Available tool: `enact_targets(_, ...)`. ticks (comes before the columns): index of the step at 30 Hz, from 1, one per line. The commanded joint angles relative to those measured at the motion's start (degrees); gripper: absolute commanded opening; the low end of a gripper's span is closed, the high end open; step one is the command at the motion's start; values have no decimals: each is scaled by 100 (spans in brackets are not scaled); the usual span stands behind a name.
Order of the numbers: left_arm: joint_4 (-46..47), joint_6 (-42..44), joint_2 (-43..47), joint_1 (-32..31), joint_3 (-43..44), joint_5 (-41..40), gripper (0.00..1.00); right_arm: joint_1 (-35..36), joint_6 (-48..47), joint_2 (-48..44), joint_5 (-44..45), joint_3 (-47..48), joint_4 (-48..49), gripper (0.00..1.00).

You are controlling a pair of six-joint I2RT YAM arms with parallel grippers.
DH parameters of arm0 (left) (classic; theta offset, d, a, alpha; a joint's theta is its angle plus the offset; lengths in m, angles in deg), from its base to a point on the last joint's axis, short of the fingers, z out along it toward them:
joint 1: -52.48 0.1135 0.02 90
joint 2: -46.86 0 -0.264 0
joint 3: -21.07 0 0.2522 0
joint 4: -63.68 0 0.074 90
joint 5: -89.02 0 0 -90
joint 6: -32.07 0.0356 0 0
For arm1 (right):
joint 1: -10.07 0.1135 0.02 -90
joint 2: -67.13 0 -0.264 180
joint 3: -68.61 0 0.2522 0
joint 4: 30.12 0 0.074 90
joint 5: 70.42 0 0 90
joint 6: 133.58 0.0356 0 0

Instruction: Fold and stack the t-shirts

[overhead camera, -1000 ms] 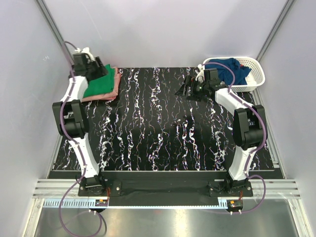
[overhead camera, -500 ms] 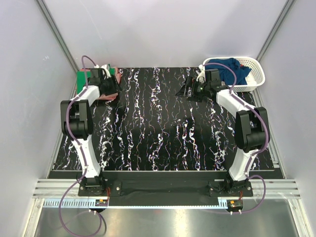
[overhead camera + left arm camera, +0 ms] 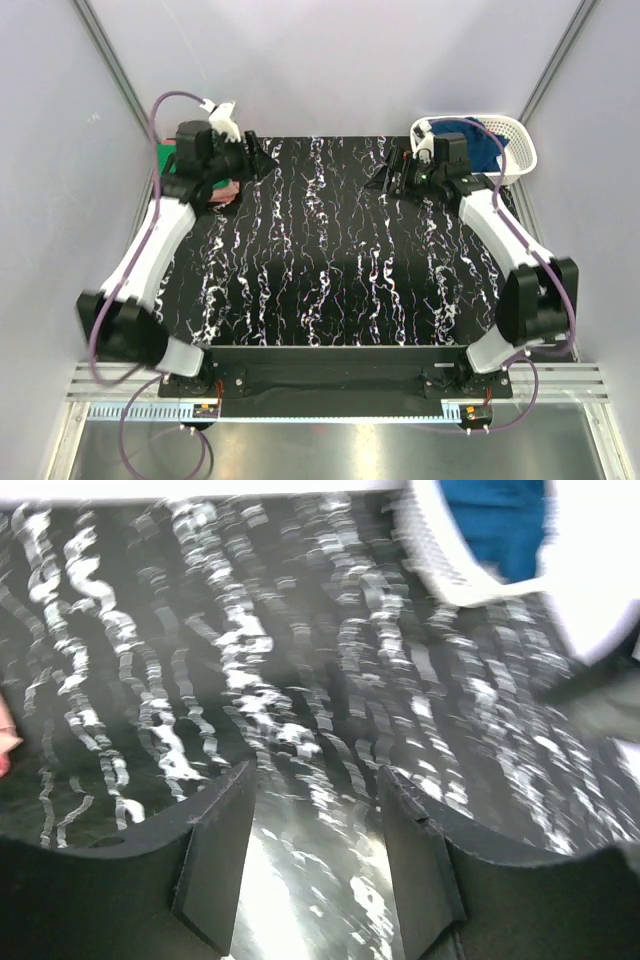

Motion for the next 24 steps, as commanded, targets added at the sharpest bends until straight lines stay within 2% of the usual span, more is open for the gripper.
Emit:
enact_targets(1,-174,6,896,-268,-586,359,57,3,-87,-874,125,-48,-434,100)
enact_targets(4,-191,-21,1817,-559,-1131,483,63,-6,-78,-1402,169,-284,-575,100)
enact_targets(5,-191,-38,1977,-604,-1282,535,73,-6,-35,-1526,161,-390,-576,100)
enact_targets(6,-130,-99,2153,-639,-1440,597,99,-6,-8,-1640,187,-478,-567,100)
enact_targets(10,90,-311,2979,-657,-2108,879,99,-6,228,-2379,178,-1119,-479,100)
enact_targets(15,-209,-241,3367,-666,-2381,764,99,-6,335,-3046,196,-1499,-347,100)
enact_targets(24,-86,-267,3807,-657,-2452,747,99,3,510,-3241,214,-1446,-216,100)
